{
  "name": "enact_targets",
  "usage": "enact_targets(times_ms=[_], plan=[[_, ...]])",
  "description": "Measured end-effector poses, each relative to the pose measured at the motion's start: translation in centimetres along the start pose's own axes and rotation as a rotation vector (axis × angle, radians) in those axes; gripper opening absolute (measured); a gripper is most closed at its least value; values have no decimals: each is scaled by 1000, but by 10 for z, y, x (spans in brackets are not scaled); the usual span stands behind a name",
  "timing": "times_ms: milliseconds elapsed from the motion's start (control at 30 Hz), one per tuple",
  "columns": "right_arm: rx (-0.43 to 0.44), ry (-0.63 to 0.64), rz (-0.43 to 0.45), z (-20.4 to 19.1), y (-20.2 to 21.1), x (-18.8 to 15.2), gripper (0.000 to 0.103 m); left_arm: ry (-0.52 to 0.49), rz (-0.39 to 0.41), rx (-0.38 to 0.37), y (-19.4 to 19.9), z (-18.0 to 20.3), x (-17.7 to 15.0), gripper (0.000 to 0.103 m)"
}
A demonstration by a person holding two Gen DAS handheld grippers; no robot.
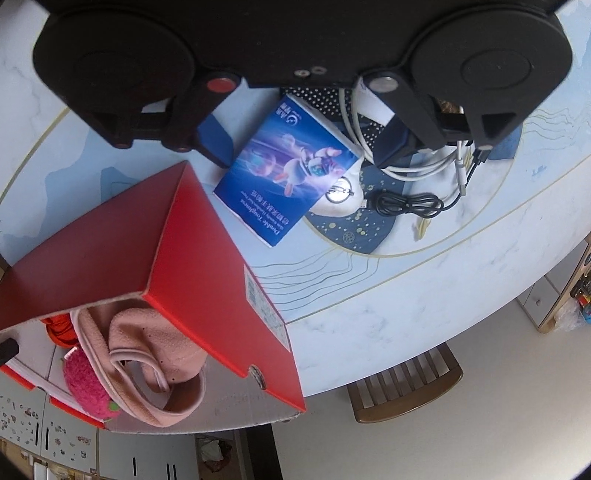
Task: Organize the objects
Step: 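Move the left gripper back toward the blue card and cables, then close the left gripper on the blue card box and lift it, then carry the blue card box into the white box and open the left gripper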
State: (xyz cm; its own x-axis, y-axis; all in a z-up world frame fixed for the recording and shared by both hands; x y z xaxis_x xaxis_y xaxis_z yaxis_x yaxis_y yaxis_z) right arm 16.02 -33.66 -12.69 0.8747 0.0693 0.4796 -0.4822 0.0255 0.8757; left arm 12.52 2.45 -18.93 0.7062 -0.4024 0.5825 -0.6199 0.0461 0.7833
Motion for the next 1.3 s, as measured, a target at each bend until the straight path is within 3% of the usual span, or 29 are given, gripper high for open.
enact_targets(times_ms=[67, 233, 767, 1000, 1300], plan=[[0, 0, 0, 0, 0, 0, 7, -3, 5, -7, 1, 1, 0, 74], [0, 1, 0, -1, 0, 0, 7, 13, 12, -16, 2, 1, -1, 68], [6, 4, 0, -1, 0, -1, 7, 226, 68, -55, 46, -21, 1, 66], [11, 4, 4, 0, 0, -1, 7, 327, 84, -70, 73, -29, 22, 66], [18, -2, 5, 1, 1, 0, 7, 331, 149, -85, 96, -24, 68, 66]])
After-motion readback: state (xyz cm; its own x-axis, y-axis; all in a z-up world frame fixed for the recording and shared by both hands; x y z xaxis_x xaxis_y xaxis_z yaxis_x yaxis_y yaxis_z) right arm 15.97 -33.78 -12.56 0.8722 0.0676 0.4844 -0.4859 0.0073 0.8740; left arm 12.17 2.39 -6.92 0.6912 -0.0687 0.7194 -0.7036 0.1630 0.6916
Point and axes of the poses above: each gripper's, at about its wrist camera, not at the fingertips, and y roughly against the way its jaws point, z to its right, x to its top, the point moved 6 cm from there along -y, roughly the way its jaws point, and after that the axes turned 1 degree about y, right-handed, at the moved point
